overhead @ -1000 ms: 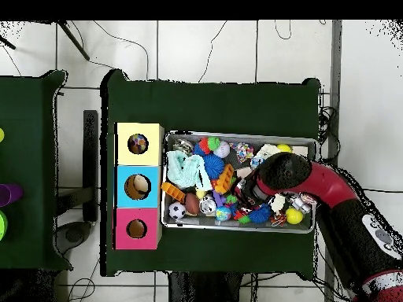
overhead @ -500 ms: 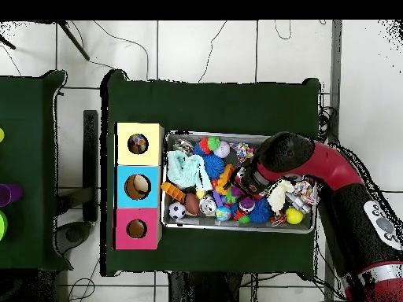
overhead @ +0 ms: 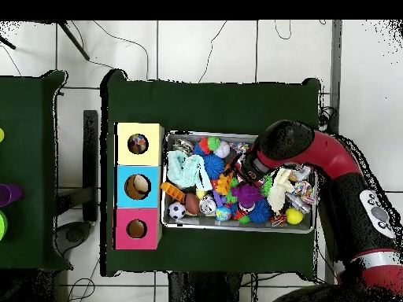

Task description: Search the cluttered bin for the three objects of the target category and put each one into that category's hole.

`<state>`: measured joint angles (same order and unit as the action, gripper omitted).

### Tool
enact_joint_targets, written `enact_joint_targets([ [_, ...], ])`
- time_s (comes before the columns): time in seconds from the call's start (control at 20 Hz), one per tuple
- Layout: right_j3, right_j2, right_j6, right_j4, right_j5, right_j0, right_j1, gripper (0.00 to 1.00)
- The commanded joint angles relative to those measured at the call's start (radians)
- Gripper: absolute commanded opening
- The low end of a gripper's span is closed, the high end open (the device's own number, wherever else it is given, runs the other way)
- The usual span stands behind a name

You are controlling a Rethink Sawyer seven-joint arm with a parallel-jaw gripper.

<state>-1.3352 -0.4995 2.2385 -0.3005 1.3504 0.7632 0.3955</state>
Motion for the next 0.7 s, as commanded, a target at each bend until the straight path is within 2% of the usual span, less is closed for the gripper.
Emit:
enact_joint_targets([
  [0.05, 0.087, -0.019, -0.155, 0.000, 0.018, -0.001, -0.100, 1.00],
  [0.2, 0.081, -0.019, -0.148, 0.004, 0.023, -0.001, -0.088, 1.00],
  [0.35, 0.107, -0.021, -0.132, 0.018, 0.078, -0.012, -0.073, 1.00],
  [0.7, 0.249, -0.028, -0.114, 0.032, 0.196, -0.052, -0.128, 1.00],
])
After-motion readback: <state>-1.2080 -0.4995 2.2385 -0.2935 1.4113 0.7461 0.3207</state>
